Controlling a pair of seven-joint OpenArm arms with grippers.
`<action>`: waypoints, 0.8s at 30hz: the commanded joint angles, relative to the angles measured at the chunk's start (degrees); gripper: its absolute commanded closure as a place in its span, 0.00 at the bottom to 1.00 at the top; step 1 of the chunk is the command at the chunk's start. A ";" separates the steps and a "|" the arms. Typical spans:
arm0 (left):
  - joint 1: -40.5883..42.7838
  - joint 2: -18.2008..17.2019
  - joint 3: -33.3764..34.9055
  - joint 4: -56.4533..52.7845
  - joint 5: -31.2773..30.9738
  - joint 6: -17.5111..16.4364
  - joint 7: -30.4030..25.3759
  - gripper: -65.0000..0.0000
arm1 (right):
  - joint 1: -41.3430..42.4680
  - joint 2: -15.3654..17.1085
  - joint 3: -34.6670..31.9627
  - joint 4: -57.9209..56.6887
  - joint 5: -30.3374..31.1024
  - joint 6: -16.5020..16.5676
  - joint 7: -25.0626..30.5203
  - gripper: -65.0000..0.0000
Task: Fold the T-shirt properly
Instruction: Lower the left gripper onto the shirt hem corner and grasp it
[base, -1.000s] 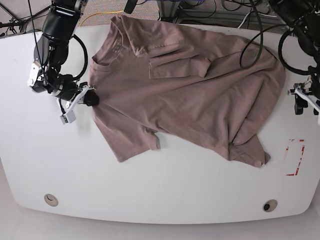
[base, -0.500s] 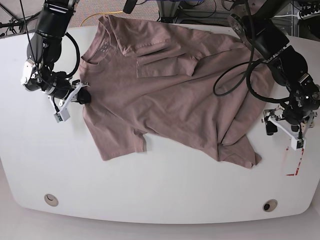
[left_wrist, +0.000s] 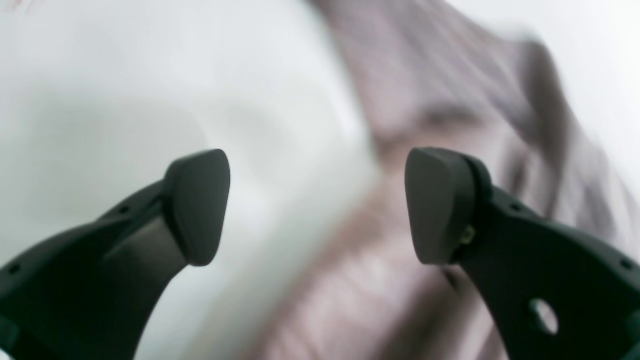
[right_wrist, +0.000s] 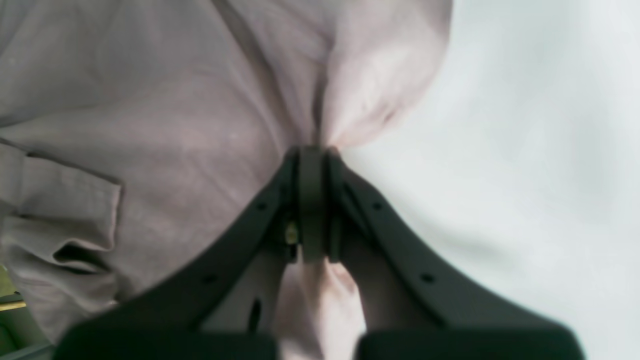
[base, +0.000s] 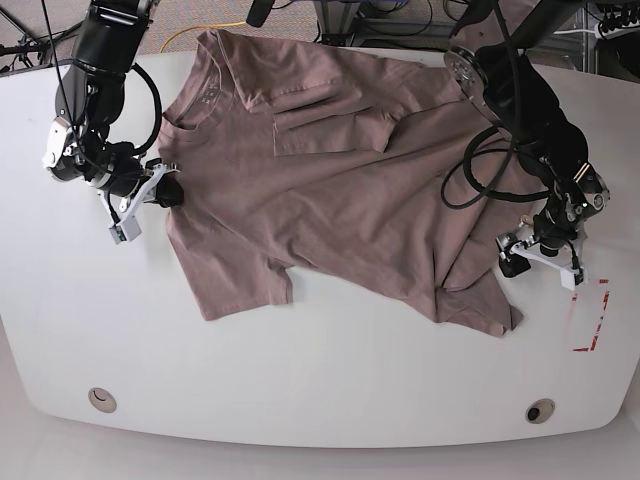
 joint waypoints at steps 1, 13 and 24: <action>-2.11 -0.83 -1.44 -3.04 -4.38 -0.50 -3.15 0.21 | 0.90 0.92 0.27 1.14 1.39 0.45 1.22 1.00; -8.44 -3.37 -2.14 -19.13 -10.89 -0.41 -8.60 0.21 | 0.81 0.92 0.18 0.79 1.13 0.45 1.22 1.00; -12.31 -2.32 -2.06 -28.01 -10.54 -0.33 -11.33 0.22 | 0.81 0.92 0.45 0.79 1.30 0.45 1.22 1.00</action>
